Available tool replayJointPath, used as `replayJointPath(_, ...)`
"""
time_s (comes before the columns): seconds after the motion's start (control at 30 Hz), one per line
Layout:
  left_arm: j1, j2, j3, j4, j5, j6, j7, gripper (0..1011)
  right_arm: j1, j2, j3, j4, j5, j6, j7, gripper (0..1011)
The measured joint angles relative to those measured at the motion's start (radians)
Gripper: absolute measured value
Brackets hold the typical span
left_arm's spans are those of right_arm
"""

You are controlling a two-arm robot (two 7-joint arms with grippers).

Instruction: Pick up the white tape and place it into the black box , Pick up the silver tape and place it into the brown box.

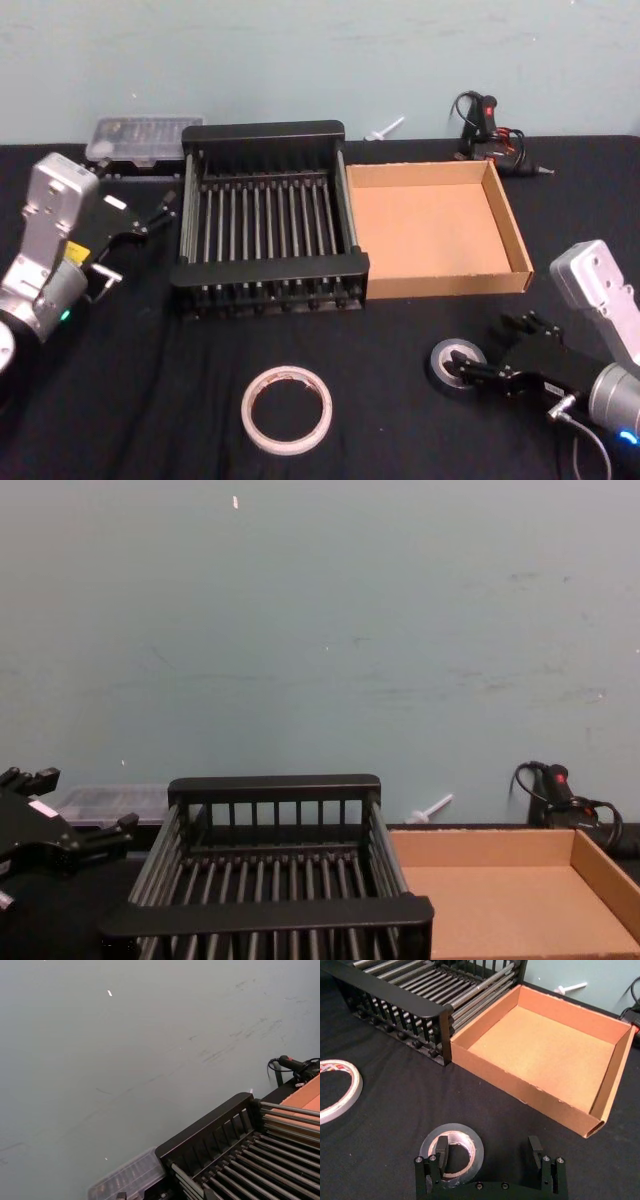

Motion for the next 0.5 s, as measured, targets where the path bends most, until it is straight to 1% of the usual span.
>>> replayJointPath(0.5, 0.000, 0.000, 0.000, 0.000, 0.000, 0.000, 0.000, 1001, 0.006, -0.037, 0.011, 0.026, -0.025, 0.016, 0.021, 1000)
